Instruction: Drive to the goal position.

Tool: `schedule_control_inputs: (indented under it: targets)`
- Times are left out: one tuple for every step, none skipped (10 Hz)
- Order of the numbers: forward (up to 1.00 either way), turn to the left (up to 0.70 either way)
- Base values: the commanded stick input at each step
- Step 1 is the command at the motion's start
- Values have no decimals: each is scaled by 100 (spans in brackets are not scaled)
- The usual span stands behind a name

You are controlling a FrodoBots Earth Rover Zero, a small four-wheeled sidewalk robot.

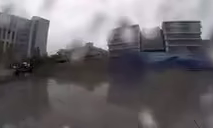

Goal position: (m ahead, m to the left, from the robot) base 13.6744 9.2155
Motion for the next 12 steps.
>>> schedule_control_inputs:
  targets:
    - [100,0]
    - [100,0]
    - [100,0]
    - [100,0]
    - [100,0]
    - [100,0]
    - [100,1]
    - [100,5]
    - [100,34]
    - [100,40]
    - [100,40]
    - [100,40]
